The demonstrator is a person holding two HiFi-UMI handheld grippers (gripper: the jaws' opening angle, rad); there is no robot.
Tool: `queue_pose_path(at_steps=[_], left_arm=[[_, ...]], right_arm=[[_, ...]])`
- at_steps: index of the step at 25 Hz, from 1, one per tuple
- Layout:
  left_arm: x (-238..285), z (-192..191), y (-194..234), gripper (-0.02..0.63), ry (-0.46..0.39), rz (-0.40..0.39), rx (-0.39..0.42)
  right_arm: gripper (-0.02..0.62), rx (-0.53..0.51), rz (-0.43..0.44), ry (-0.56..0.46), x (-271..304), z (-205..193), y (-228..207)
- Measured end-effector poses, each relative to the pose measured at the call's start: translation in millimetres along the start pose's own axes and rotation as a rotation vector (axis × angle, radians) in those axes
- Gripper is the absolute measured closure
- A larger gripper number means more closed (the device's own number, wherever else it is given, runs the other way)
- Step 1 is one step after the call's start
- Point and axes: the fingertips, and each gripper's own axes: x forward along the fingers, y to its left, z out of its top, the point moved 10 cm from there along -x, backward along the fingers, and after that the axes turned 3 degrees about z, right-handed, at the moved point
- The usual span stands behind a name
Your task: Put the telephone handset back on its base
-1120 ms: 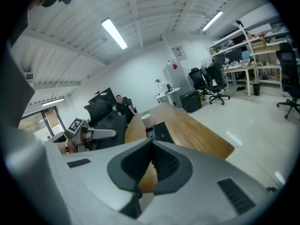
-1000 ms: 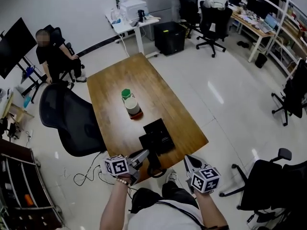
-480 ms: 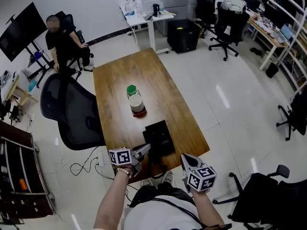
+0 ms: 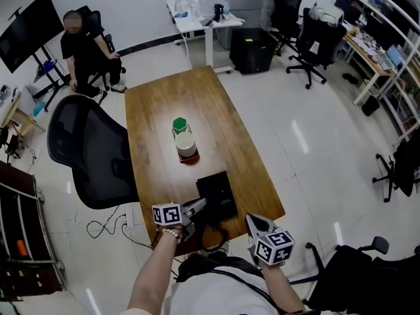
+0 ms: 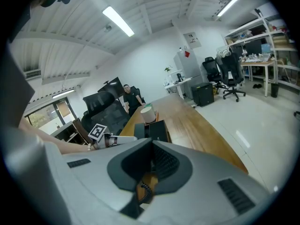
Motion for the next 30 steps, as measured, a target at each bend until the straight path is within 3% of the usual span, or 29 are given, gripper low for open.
queue_pose_path(at_steps=[17, 22, 25, 30], left_arm=[[16.1, -1.7, 16.5, 0.534, 0.011, 0.024, -0.02], [14.6, -2.7, 22.4, 0.507, 0.017, 0.12, 0.038], [12.7, -2.6, 22.6, 0.418, 0.008, 0.163, 0.05], [-9.6, 1.5, 11.1, 0.417, -0.072, 0.2, 0.074]], right_arm=[[0.595, -0.008, 0.015, 0.02, 11.9, 7.3, -2.7], [0.595, -0.004, 0.015, 0.025, 15.0, 7.2, -5.4], [0.595, -0.004, 0.02, 0.029, 15.9, 8.0, -5.0], [0.595, -0.003, 0.036, 0.035, 17.9, 7.8, -5.5]])
